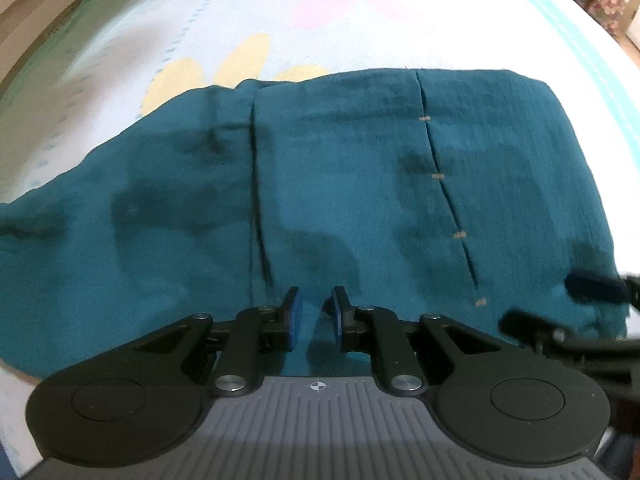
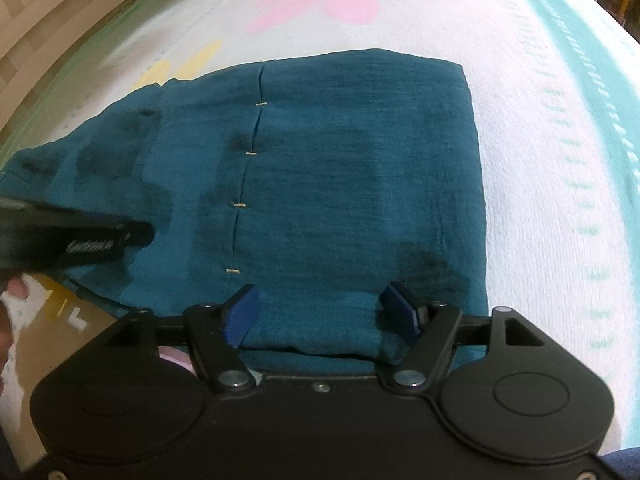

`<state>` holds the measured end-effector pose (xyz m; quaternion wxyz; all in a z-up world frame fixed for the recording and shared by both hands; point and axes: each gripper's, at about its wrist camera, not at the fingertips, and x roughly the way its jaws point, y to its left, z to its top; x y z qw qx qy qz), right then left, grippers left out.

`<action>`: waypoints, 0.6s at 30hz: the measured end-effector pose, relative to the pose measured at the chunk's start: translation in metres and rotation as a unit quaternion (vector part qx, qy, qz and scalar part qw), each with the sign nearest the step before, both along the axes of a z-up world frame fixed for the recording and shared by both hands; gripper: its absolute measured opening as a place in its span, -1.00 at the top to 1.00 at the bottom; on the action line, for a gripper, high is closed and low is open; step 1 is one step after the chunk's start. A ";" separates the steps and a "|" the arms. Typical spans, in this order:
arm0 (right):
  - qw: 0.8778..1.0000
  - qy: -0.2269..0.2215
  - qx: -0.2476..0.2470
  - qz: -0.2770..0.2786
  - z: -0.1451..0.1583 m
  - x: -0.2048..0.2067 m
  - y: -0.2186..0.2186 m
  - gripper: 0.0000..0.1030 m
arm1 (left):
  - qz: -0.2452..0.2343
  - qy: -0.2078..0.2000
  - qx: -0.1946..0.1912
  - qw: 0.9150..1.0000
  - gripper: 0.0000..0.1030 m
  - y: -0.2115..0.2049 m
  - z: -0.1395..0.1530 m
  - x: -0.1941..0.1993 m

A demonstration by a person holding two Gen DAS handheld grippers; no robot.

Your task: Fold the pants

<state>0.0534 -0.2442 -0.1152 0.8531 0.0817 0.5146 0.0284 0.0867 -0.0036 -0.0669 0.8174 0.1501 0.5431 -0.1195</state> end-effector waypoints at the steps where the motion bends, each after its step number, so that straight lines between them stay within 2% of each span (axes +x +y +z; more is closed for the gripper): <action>1: 1.000 0.000 -0.001 0.000 0.000 0.000 0.000 -0.40 | -0.002 -0.003 0.005 1.000 0.69 0.002 0.001 -0.004; 5: 1.000 0.001 -0.008 0.002 0.000 0.000 0.003 -0.40 | -0.004 -0.024 0.023 0.999 0.69 0.011 0.003 -0.020; 8: 1.000 0.001 -0.013 0.003 0.000 0.000 0.005 -0.40 | 0.003 -0.027 0.018 0.999 0.69 0.024 0.006 -0.024; 18: 1.000 0.001 -0.009 0.003 -0.001 0.001 0.005 -0.44 | 0.013 -0.023 0.021 0.999 0.69 0.025 -0.005 -0.015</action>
